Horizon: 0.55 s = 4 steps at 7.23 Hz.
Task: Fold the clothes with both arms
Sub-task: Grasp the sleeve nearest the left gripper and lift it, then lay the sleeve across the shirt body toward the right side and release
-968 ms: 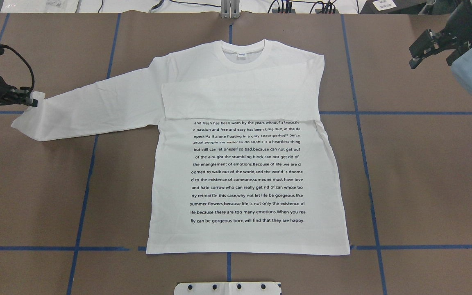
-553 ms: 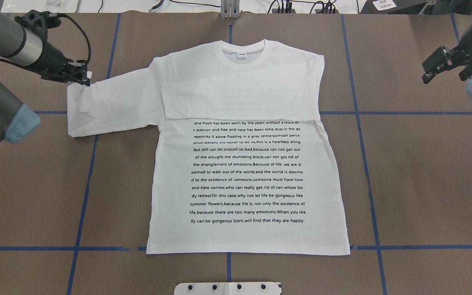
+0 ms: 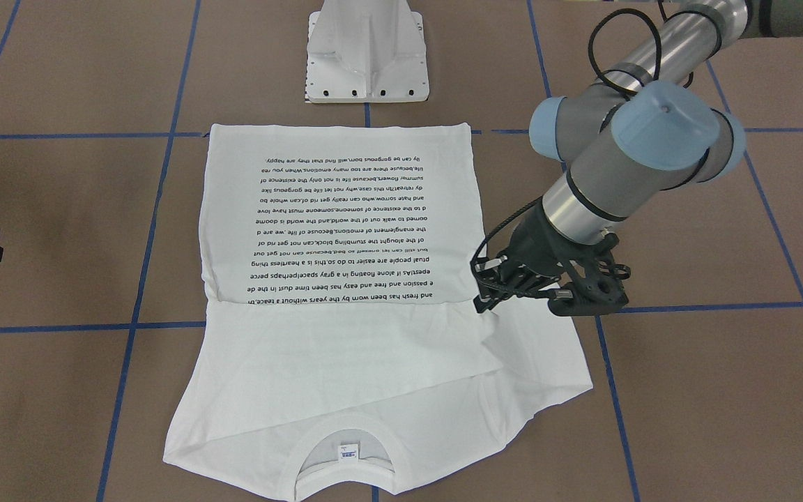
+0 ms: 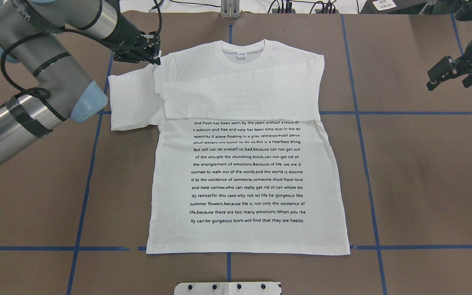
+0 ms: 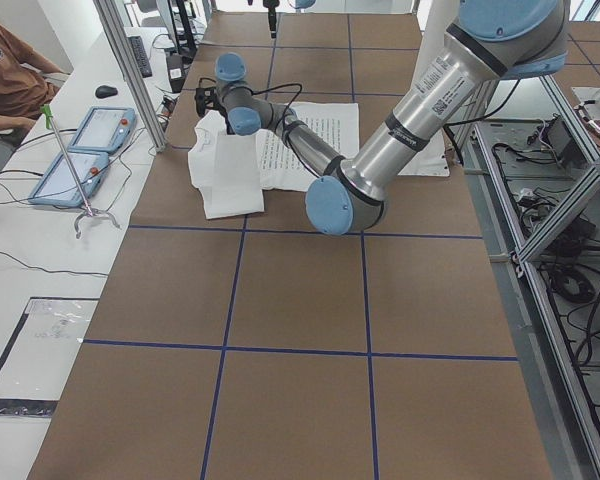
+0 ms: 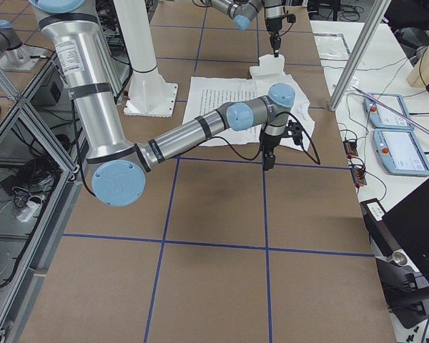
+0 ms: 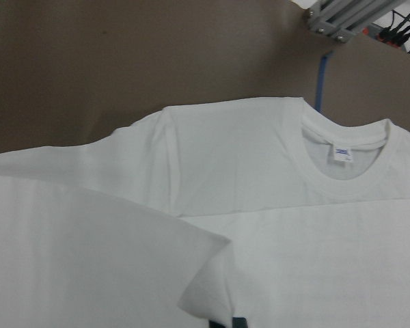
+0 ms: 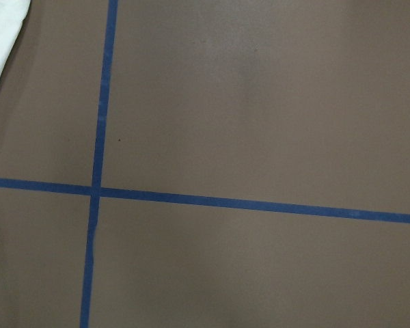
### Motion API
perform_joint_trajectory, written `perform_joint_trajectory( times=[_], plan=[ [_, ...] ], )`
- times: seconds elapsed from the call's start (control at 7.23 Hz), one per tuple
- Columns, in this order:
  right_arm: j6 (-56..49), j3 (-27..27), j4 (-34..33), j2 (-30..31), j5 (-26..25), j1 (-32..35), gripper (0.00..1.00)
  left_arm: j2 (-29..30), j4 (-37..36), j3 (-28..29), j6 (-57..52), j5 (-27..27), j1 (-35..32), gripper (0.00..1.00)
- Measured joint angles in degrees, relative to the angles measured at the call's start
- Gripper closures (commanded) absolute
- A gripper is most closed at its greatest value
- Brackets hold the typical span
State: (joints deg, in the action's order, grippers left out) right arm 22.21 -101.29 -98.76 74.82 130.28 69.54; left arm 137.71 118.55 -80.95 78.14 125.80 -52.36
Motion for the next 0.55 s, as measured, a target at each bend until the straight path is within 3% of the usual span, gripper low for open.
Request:
perform_joint_trajectory(
  times=[0.28,0.55],
  plan=[
    [0.15,0.04,-0.04,0.0,0.26,0.0,0.0,8.95,0.09,1.43,5.89,0.04,1.48,1.0],
    [0.22,0.1,-0.17,0.03,0.32,-0.02,0.0,12.93,0.81,1.51,10.92,0.04,4.57,1.0]
  ],
)
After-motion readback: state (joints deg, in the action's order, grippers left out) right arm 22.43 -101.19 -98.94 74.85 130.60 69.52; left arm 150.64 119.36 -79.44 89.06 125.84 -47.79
